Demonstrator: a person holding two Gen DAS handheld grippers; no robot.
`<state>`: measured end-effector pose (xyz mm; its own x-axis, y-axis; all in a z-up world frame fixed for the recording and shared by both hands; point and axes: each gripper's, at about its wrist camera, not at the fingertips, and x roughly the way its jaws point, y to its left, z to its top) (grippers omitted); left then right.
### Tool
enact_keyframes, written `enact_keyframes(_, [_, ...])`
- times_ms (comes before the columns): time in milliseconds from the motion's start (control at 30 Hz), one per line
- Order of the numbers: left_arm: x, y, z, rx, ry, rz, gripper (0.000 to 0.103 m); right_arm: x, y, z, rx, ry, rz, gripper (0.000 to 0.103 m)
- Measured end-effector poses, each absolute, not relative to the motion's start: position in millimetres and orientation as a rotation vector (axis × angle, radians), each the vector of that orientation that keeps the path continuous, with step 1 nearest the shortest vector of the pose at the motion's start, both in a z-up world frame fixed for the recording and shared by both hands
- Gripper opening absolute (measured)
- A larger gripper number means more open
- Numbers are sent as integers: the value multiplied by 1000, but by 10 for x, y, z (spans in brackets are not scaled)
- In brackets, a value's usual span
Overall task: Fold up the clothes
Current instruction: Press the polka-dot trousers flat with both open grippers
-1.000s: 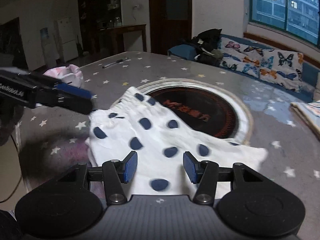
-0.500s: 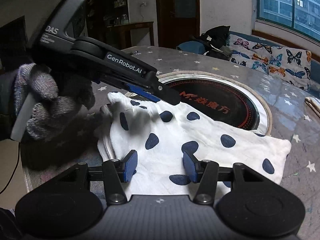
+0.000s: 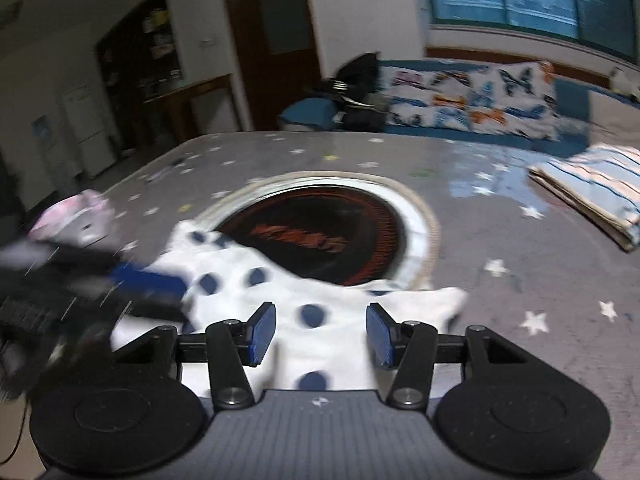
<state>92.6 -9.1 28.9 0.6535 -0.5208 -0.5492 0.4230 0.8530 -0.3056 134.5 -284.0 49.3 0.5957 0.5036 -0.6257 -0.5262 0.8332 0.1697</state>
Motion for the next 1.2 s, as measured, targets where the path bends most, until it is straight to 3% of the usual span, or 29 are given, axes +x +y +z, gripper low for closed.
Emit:
enact_keyframes(267, [777,-411,78,-46,721,-620,50,1727,-2715,195,-92,775,508,44])
enact_keyframes(567, [797,-319,171,-103,692,-607,50,1625,-2547,391,-136,740,557,45])
enact_keyframes(800, [754,-422,99,-62,714,-641,50,1670,-2237,232,-229,791,608,35])
enact_keyframes(1200, [724,-341,141,-80,698,-641,52,1704,-2302,432,-162,760,636,35])
